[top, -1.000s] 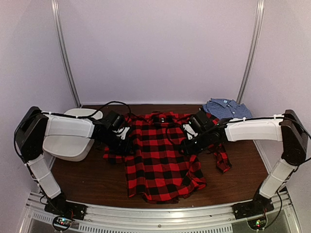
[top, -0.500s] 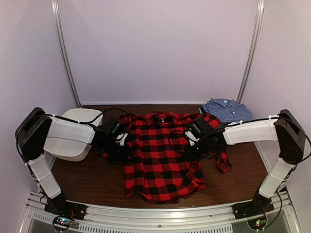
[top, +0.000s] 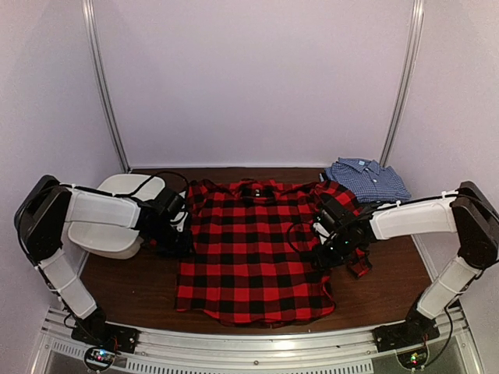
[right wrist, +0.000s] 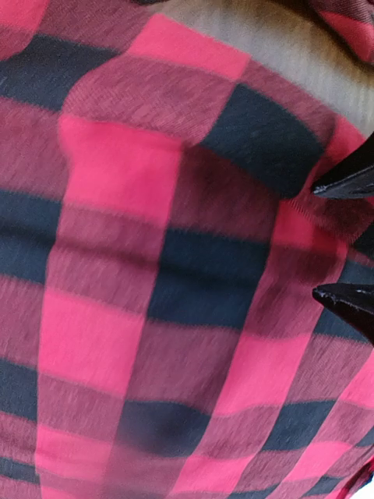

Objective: Fold and stack the long sleeve shirts
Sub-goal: Smooth out the flattened shirt at the center of the board.

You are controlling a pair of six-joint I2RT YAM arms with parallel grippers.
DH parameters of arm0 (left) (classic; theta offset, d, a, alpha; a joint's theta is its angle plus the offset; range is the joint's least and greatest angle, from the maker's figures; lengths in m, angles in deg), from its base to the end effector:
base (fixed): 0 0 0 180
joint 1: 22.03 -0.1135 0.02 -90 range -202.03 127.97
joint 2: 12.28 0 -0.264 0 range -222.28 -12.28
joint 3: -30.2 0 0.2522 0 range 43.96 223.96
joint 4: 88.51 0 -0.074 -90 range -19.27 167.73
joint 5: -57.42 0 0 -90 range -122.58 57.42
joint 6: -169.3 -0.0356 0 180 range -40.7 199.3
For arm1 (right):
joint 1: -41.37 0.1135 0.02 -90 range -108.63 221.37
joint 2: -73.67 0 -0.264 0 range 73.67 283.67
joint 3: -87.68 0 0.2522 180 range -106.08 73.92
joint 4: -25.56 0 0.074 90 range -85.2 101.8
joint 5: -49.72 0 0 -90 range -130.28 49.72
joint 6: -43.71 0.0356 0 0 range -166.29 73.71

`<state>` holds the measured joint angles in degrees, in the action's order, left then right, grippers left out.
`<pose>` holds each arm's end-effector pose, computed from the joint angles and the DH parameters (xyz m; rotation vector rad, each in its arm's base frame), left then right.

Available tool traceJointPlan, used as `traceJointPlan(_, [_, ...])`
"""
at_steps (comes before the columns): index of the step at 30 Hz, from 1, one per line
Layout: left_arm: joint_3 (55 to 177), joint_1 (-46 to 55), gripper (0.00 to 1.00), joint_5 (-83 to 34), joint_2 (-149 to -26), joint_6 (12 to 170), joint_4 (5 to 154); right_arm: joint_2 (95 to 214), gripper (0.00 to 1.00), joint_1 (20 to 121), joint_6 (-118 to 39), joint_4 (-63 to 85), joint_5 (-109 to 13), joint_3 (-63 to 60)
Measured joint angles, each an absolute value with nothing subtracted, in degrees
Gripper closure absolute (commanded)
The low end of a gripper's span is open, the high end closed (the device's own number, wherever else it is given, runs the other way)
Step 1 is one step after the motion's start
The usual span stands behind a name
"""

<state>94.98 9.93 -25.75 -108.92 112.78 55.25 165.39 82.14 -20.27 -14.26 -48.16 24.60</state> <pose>0.2570 -0.1653 0.1412 -0.0049 2.8511 -0.4413 0.2160 0.1927 0.1549 -0.4052 2.8378 0.4649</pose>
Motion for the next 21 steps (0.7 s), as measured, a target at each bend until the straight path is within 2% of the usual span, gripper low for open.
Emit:
traceJointPlan(12, [92.12, 9.08, 0.67, -28.79, -105.10, 112.80, 51.09, 156.91, 0.61, 81.07, -17.10, -20.89, -45.54, 28.38])
traceJointPlan(21, [94.59, 9.34, 0.67, -26.95, -104.46, 112.73, 43.90, 154.59, 0.58, 81.09, -16.51, -19.73, -45.89, 22.04])
